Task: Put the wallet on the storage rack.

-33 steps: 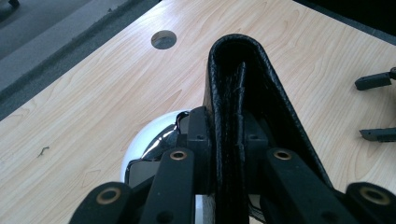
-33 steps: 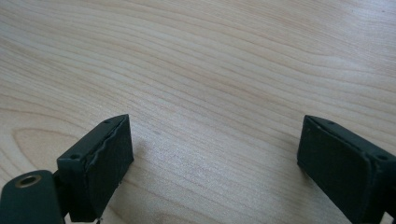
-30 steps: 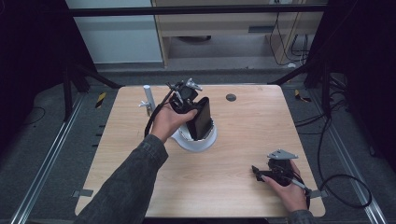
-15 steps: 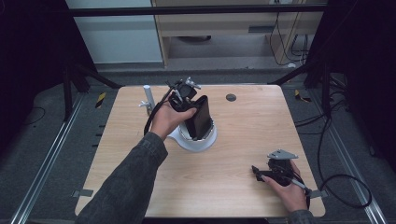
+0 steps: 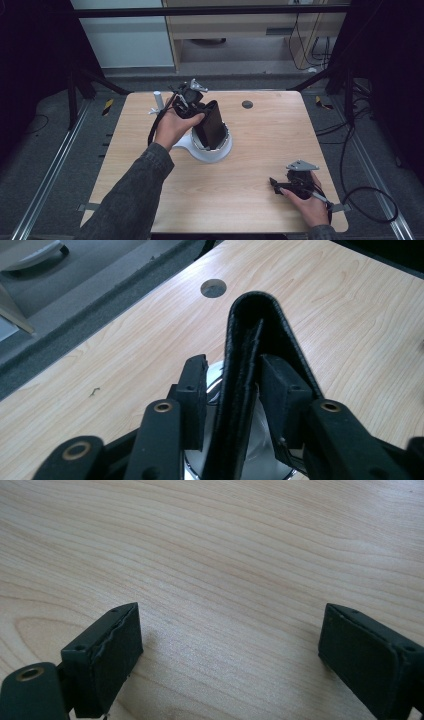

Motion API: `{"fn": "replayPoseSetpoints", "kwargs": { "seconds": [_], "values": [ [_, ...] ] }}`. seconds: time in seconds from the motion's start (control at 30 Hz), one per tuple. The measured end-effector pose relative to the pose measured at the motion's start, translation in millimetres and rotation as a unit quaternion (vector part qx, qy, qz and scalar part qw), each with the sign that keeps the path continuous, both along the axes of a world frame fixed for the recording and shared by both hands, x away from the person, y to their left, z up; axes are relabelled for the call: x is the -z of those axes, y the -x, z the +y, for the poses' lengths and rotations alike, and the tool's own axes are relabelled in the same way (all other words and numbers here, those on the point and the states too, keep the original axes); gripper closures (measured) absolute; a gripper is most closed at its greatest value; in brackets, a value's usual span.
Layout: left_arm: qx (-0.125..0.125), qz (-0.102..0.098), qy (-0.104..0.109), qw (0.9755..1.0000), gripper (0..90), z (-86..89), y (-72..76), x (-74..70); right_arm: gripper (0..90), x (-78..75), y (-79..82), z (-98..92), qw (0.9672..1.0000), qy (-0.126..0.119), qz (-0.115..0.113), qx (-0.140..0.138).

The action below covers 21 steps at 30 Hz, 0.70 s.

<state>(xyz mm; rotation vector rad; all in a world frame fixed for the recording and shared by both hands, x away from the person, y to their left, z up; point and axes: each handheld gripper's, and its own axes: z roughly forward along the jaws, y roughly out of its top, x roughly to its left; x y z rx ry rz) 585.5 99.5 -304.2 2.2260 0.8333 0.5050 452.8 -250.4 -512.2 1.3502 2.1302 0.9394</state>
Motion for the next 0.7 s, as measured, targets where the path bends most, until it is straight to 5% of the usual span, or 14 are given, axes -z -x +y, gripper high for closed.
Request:
{"fn": "replayPoseSetpoints", "kwargs": {
  "seconds": [0.57,0.7],
  "values": [
    [-0.001,-0.053,0.026,0.9983,62.5,7.5,16.2,-25.2,10.4,0.0,0.6,0.5,1.0,-0.003,0.002,0.0],
    [0.012,-0.064,0.012,0.9978,58.2,7.0,26.0,-27.5,10.3,0.0,0.4,0.2,1.0,-0.002,0.002,0.0]
  ]
}}
